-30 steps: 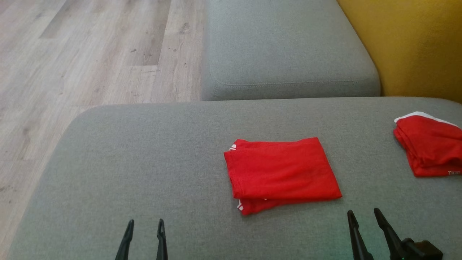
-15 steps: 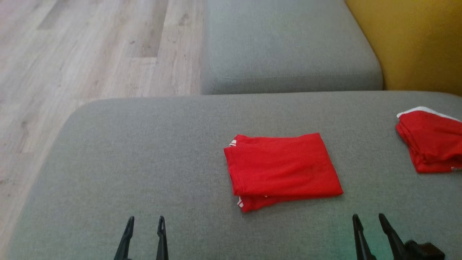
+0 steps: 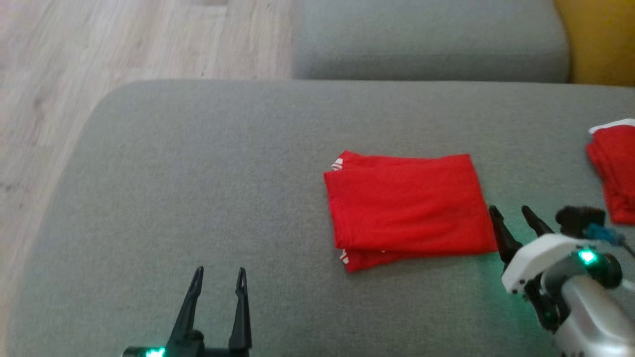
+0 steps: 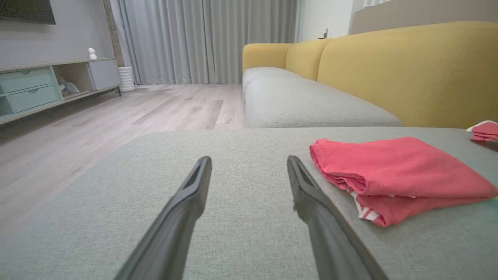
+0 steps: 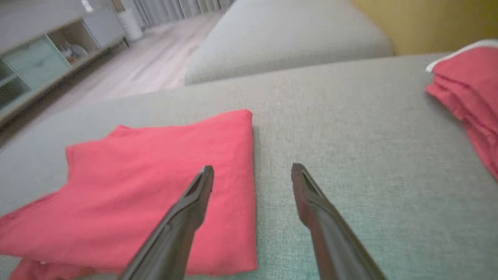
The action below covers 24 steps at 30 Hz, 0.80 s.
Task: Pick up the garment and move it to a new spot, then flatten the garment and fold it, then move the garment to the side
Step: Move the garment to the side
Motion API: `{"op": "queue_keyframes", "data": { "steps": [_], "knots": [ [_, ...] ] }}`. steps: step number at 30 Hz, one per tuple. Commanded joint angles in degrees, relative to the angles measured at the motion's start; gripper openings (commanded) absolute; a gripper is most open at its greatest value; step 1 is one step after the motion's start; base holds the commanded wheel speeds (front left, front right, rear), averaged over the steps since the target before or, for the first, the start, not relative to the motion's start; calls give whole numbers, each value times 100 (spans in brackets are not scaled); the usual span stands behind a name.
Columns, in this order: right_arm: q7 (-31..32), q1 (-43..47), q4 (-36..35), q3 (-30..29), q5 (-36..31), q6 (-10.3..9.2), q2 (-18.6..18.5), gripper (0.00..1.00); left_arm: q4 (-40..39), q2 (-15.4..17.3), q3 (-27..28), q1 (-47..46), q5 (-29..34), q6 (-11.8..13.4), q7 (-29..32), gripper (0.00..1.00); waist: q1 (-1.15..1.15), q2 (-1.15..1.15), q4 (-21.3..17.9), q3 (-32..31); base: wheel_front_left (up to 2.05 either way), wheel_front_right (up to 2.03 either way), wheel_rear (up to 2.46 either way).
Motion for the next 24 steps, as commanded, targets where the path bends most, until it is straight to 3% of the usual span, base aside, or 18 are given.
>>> {"op": "queue_keyframes", "data": {
  "steps": [1,7,8,9,10,19,24],
  "knots": [
    [89,-264,-34,274,112,39,-128,100,-205,-39,95,-318,-35,35,-47,100,-1,0,147,222,0,0,0],
    [402,-814,653,985,788,39,-351,100,-169,-39,-92,-585,-67,89,-47,100,-1,0,286,493,0,0,0],
    [413,-865,744,1097,866,39,-368,92,-162,-39,-111,-614,-72,100,-47,100,-1,0,300,514,0,0,0],
    [412,-905,798,1214,961,39,-366,55,-159,-39,-123,-639,-76,113,-47,100,-1,0,307,532,0,0,0],
    [409,-946,834,1316,1072,39,-366,0,-162,-39,-130,-661,-80,126,-47,100,-1,0,308,562,0,0,0],
    [-154,-1864,1160,1930,1321,39,-751,0,-217,-39,-139,-849,-74,229,-47,100,-1,0,82,934,0,0,0],
    [-203,-2625,1282,2178,1313,39,-1222,0,-257,-39,-215,-1040,-71,264,-47,100,-1,0,-121,1264,0,0,0]
  ]
}}
